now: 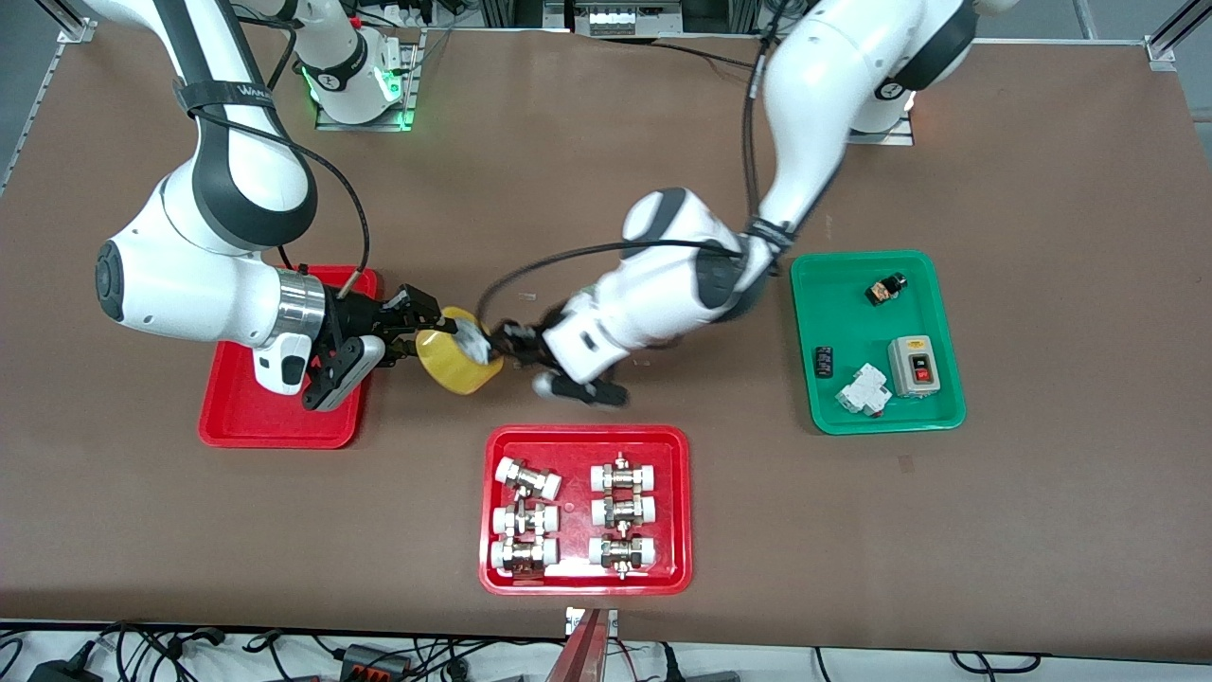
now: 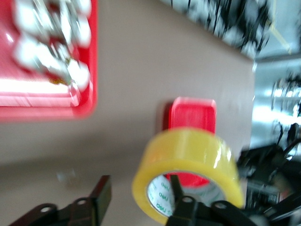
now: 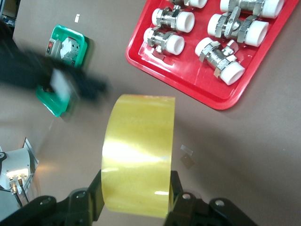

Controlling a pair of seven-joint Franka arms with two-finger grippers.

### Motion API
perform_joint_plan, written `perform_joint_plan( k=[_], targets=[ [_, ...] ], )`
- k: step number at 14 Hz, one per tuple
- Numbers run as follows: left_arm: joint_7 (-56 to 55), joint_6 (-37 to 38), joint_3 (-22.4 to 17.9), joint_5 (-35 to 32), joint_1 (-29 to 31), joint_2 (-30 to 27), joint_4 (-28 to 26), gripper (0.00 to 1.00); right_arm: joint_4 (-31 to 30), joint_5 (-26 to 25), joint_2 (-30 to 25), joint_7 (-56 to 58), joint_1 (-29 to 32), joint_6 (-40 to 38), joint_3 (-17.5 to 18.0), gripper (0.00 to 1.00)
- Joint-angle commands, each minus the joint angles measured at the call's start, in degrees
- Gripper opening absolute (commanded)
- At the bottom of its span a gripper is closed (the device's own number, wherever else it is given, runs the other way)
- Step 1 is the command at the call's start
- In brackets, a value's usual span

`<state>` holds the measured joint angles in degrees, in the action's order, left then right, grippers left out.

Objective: Left arm passes tape to right arm into tray
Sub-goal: 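Lower the tape into the red tray with the right gripper while the left gripper withdraws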

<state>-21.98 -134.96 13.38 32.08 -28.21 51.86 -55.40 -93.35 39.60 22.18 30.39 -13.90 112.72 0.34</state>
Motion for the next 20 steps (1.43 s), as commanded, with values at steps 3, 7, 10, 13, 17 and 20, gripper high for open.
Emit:
perform_joint_plan(
  k=[3, 7, 10, 13, 17, 20],
  targets=[
    [9.55, 21.78, 0.07, -4.83, 14.73, -8.86, -1.2, 1.0, 0.19, 0.57, 0.14, 0.63, 8.77, -8.46, -0.78, 0.0],
    [27.3, 44.58, -0.11, -15.52, 28.28, -12.82, -1.03, 1.0, -0.16, 0.22, 6.28, 11.94, 20.55, -16.12, -0.78, 0.0],
    [28.39, 51.96, 0.33, -27.23, 33.13, -18.18, -1.03, 1.0, -0.16, 0.04, 12.26, 21.52, 27.06, -17.89, -0.78, 0.0],
    [28.04, 58.76, 0.33, -41.87, 33.66, -21.53, -0.68, 1.0, -0.25, -0.31, 16.14, 27.61, 29.72, -17.98, -0.86, 0.0],
    [21.41, 59.38, 0.68, -44.31, 33.83, -27.84, -5.3, 1.0, -0.08, -6.19, 16.49, 28.14, 29.63, -16.75, -0.86, 0.29],
    [10.75, 48.44, 1.64, -42.72, 33.75, -40.65, -25.91, 1.0, -0.08, -10.93, 16.32, 29.02, 28.93, -13.16, -0.78, 1.0]
  ],
)
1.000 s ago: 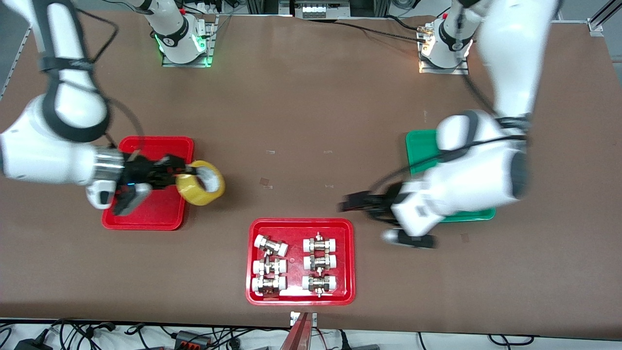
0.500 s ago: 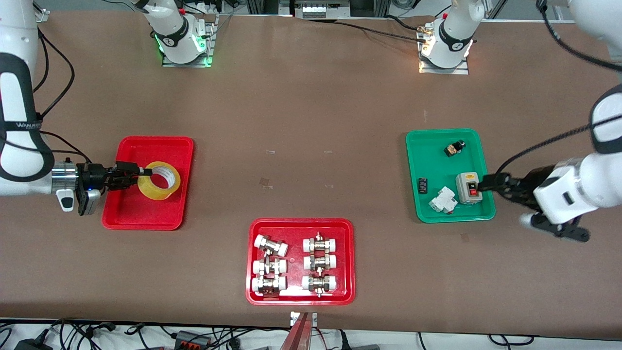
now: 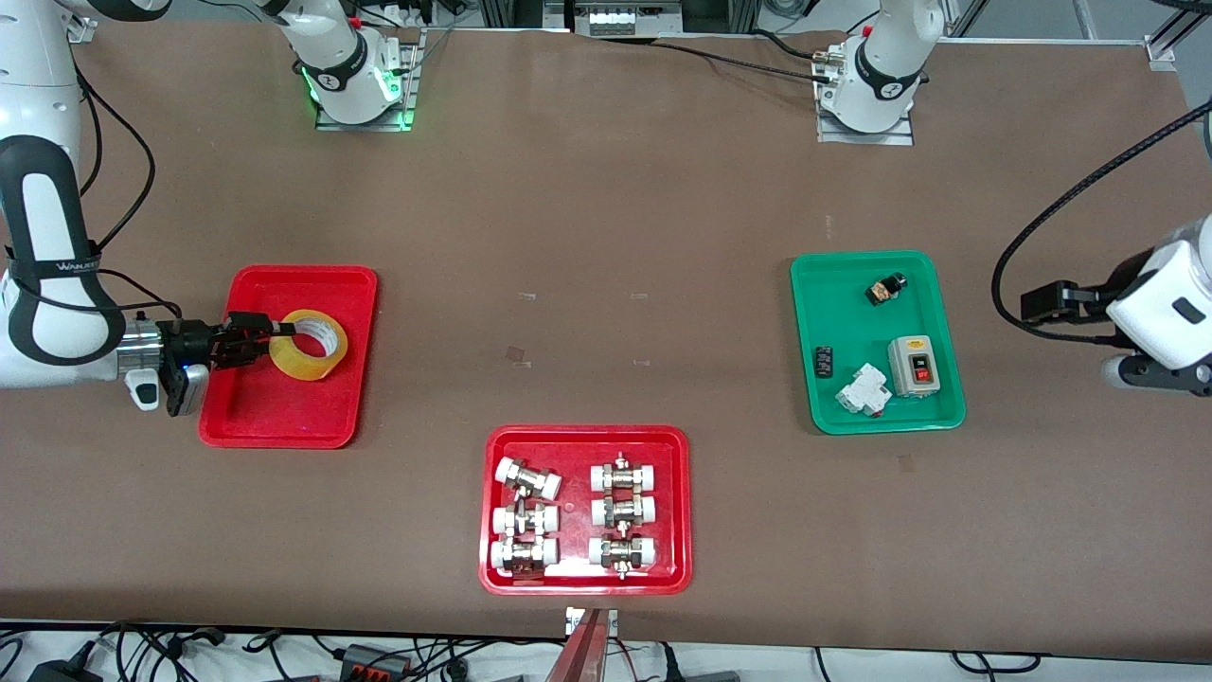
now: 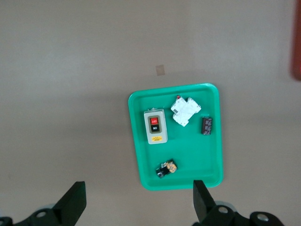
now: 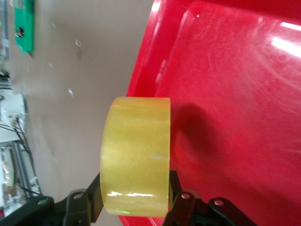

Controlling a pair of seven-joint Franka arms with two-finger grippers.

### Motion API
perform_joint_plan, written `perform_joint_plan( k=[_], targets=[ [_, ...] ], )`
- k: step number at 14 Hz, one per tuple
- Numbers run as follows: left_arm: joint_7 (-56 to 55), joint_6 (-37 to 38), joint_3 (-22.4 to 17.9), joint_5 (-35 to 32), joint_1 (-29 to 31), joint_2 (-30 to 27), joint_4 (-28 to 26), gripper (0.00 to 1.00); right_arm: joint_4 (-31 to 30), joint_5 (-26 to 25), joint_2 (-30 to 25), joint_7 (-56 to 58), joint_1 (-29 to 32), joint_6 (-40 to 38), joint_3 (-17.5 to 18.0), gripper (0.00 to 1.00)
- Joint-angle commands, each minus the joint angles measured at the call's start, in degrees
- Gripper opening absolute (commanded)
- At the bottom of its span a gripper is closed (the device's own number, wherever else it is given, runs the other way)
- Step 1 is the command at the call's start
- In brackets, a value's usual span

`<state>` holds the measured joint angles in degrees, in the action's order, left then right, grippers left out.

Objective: Left arm passes tape to right arm into tray
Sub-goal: 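Open the right gripper to release the tape and raise it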

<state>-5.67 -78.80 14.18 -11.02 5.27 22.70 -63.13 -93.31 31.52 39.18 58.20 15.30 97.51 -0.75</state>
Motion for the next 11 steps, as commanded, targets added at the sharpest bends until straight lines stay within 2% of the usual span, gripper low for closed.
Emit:
perform_joint_plan(
  k=[1, 2, 3, 7, 11],
  targets=[
    [-5.76, -14.12, 0.85, 0.73, 0.79, -16.41, -26.53, 1.0, -0.03, -5.13, -1.03, 1.74, -0.44, 3.12, 0.4, 1.0],
    [-5.76, -18.01, 0.85, 2.21, 2.19, -19.68, -31.66, 1.0, 0.06, -7.15, -1.3, 1.83, -1.14, 4.52, 0.4, 1.0],
    [-5.41, -19.53, 0.85, 5.01, 3.77, -21.01, -33.53, 1.0, 0.06, -9.35, -1.82, 1.83, -1.76, 6.01, 0.4, 1.0],
    [-4.88, -19.99, 1.55, 7.15, 3.96, -21.82, -34.26, 1.0, -0.03, -18.05, -6.64, 0.52, -5.71, 9.62, 0.22, 1.0],
    [-4.79, -19.9, 1.47, 7.41, 4.23, -21.47, -33.82, 1.0, -0.73, -25.79, -16.39, -13.5, -8.87, 8.93, 0.31, 1.0]
  ],
)
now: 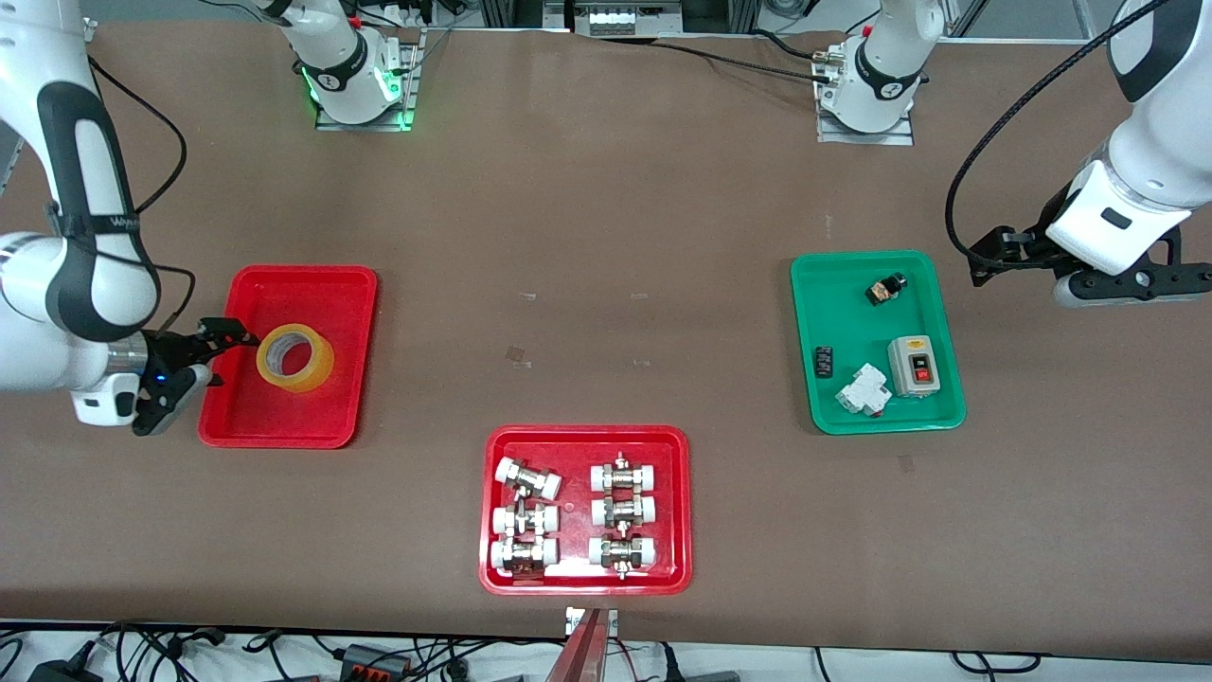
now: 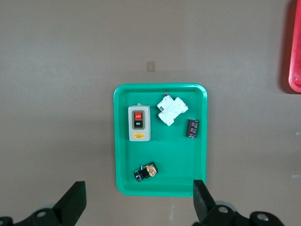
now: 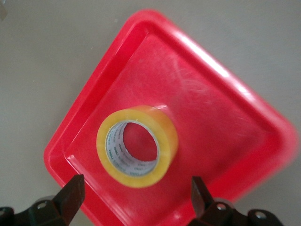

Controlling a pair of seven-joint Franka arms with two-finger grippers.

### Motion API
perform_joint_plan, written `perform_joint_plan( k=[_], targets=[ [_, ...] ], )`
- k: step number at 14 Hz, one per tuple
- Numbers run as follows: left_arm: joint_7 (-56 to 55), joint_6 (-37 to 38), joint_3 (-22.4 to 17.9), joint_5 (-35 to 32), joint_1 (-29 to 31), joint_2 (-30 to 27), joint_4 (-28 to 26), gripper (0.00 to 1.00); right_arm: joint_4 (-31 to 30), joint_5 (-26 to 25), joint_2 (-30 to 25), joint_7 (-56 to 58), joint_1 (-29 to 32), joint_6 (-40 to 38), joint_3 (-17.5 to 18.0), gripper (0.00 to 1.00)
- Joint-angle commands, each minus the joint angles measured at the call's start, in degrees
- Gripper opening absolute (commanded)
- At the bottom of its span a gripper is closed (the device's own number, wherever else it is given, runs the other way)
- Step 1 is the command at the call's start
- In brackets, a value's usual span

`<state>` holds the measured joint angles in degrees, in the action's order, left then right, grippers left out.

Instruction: Left arm passes tape to right arm into tray

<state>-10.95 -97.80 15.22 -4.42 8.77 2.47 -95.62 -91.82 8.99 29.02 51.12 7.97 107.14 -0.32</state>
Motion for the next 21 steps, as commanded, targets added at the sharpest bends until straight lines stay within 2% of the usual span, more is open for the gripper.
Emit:
perform_joint_plan(
  k=[1, 4, 9, 11, 14, 18, 21],
  targets=[
    [0.4, -0.9, 0.42, 1.77, 0.72, -1.15, -1.15, 1.0, -2.22, -4.67, -8.69, -10.99, -2.59, -2.53, -0.21, 1.0],
    [0.22, -0.9, -0.11, 4.24, 0.9, -1.24, -1.32, 1.0, -2.4, -7.92, -15.99, -25.5, -5.76, -8.77, -0.12, 1.0],
    [0.58, -1.07, 0.07, 4.24, 1.86, -0.62, -1.15, 1.0, -2.23, -8.02, -26.28, -41.24, -7.88, -17.22, 0.32, 1.0],
    [0.66, -1.51, 0.07, 4.24, 2.04, -0.01, -1.06, 1.0, 0.58, -8.28, -26.56, -49.15, -8.05, -18.45, 0.49, 1.0],
    [0.66, -1.69, 0.07, 4.24, 2.13, 0.08, -1.06, 1.0, 2.43, -8.55, -27.61, -53.65, -9.37, -19.08, 0.93, 1.0],
    [0.66, -2.39, 0.51, 4.24, 2.04, 0.35, -1.06, 1.0, -3.35, -9.33, -32.61, -54.03, -9.2, -13.65, 0.76, 1.0],
    [0.66, -1.96, 0.42, 4.24, 2.13, 0.26, -1.06, 1.0, -1.8, -10.82, -32.62, -54.72, -9.37, -13.36, 0.84, 1.0]
  ],
)
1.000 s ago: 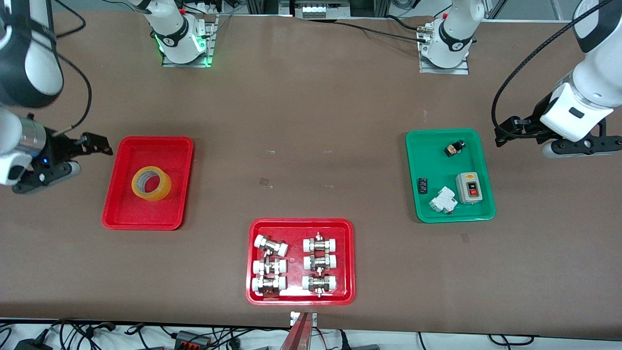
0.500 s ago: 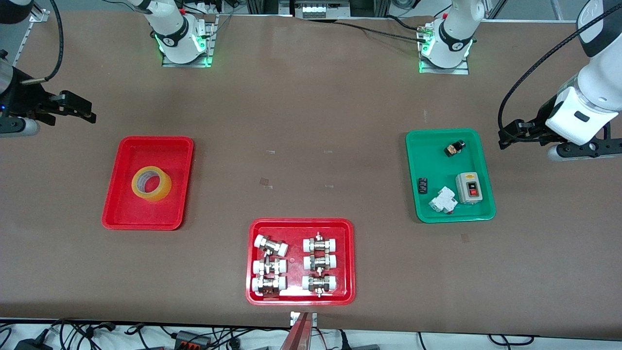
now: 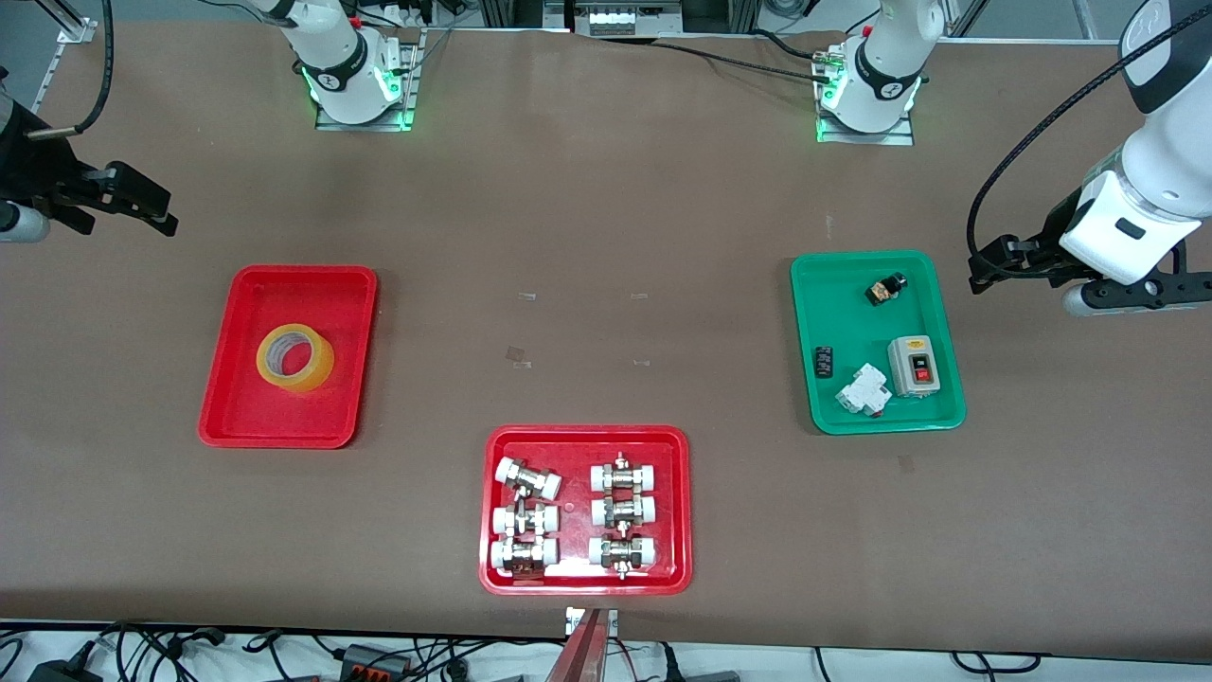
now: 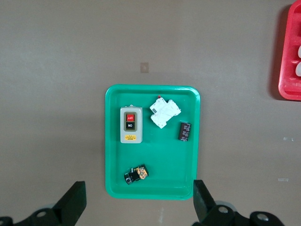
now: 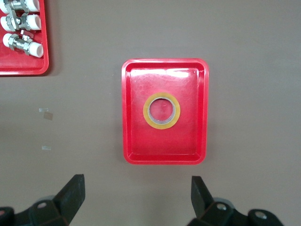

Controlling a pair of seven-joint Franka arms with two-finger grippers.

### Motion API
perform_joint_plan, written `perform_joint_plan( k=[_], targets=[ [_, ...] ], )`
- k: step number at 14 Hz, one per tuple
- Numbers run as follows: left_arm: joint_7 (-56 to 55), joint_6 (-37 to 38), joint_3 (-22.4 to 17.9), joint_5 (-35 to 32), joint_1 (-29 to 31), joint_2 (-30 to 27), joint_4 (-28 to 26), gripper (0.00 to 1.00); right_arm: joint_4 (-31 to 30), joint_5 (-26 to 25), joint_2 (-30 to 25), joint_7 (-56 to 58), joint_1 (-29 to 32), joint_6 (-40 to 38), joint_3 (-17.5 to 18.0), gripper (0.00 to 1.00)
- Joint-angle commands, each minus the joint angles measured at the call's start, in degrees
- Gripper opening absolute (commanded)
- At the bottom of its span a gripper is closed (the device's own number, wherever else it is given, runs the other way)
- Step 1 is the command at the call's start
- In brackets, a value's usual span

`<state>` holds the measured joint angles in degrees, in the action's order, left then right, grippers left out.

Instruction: Left arm passes tape to right arm into tray

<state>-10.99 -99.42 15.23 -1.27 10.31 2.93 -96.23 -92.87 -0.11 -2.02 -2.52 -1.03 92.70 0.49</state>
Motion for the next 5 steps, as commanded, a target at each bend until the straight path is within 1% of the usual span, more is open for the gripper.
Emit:
perform_joint_plan(
  k=[1, 2, 5],
  targets=[
    [0.7, -0.25, 0.5, 1.1, 0.51, -0.2, -0.45, 1.0, 0.48, -1.74, -0.62, -0.91, -0.29, 1.08, 0.04, 1.0],
    [0.79, -0.25, 0.5, 1.01, 0.42, -0.29, -0.45, 1.0, 1.45, -1.39, 0.17, -0.73, -0.12, 0.99, 0.04, 1.0],
    [0.79, -0.25, 0.59, 0.75, 0.33, -0.29, -0.45, 1.0, 1.82, -0.95, 0.62, -0.03, 0.24, 0.91, -0.31, 1.0]
  ],
)
